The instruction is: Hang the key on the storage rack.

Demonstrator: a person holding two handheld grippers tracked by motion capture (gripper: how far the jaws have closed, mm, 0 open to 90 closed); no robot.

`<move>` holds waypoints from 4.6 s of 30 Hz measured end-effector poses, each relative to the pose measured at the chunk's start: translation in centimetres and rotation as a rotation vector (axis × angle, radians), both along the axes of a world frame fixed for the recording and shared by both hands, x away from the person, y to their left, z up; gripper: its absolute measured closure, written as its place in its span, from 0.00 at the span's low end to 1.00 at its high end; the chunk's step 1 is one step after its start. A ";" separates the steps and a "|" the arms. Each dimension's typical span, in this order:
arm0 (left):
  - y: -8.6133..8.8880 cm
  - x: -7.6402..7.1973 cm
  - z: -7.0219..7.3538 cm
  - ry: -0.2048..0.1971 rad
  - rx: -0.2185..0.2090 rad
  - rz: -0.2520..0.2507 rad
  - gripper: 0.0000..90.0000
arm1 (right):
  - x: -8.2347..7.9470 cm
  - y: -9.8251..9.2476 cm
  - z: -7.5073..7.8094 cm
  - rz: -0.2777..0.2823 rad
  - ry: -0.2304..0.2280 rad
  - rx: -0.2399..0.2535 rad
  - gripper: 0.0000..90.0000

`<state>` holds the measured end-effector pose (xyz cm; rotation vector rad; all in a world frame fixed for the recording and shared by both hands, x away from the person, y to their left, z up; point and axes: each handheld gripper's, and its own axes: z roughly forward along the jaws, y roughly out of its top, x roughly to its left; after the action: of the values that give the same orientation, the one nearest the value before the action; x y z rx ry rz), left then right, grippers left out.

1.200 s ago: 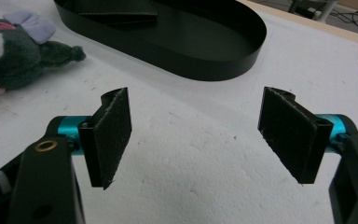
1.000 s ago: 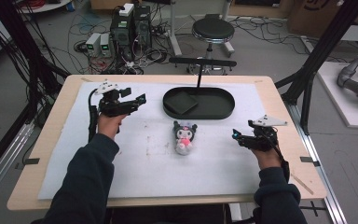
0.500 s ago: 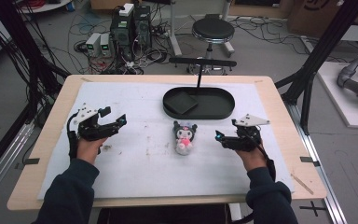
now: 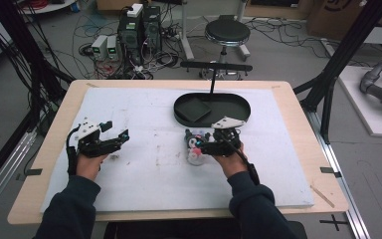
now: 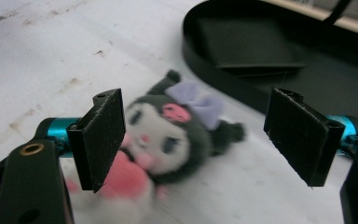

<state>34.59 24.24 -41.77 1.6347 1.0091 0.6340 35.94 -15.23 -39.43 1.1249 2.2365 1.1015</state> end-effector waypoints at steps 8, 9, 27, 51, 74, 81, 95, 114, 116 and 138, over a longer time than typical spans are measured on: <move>0.1 0.1 -0.3 0.025 -0.015 -0.010 0.28 | 1.0 4.4 -2.4 0.011 0.092 -0.128 0.22; 0.1 0.1 -0.4 0.028 -0.018 -0.011 0.28 | 1.0 4.7 -2.5 0.025 0.073 -0.175 0.25; 0.7 0.3 -0.7 0.046 -0.025 0.014 0.29 | 2.0 1.0 -1.4 0.407 -0.019 -0.256 0.24; 0.7 0.2 -1.1 0.065 -0.023 0.017 0.29 | 0.5 -0.5 -1.1 0.097 -0.037 -0.122 0.34; 0.4 0.3 -1.1 0.083 -0.045 -0.004 0.28 | 7.7 -11.4 9.6 -0.110 -0.168 -0.120 0.34; 0.4 0.4 -1.2 0.083 -0.047 -0.001 0.28 | 9.8 -11.4 10.8 -0.157 -0.190 -0.106 0.34; 0.6 0.4 -1.2 0.083 -0.052 0.000 0.28 | 11.5 -12.5 12.0 -0.298 -0.229 -0.112 0.34; 0.6 0.5 -1.3 0.085 -0.053 0.003 0.28 | 12.1 -12.2 11.3 -0.250 -0.154 0.005 0.34; 0.7 0.5 -1.3 0.085 -0.054 0.004 0.28 | 12.6 -12.3 10.9 -0.285 -0.149 -0.015 0.34; 0.8 0.5 -1.3 0.089 -0.051 0.006 0.28 | 13.4 -10.2 4.0 -0.313 0.045 -0.125 0.32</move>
<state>35.07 25.03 -43.08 1.6279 1.0866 0.5390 49.37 -25.45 -35.46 1.3975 2.0388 0.8060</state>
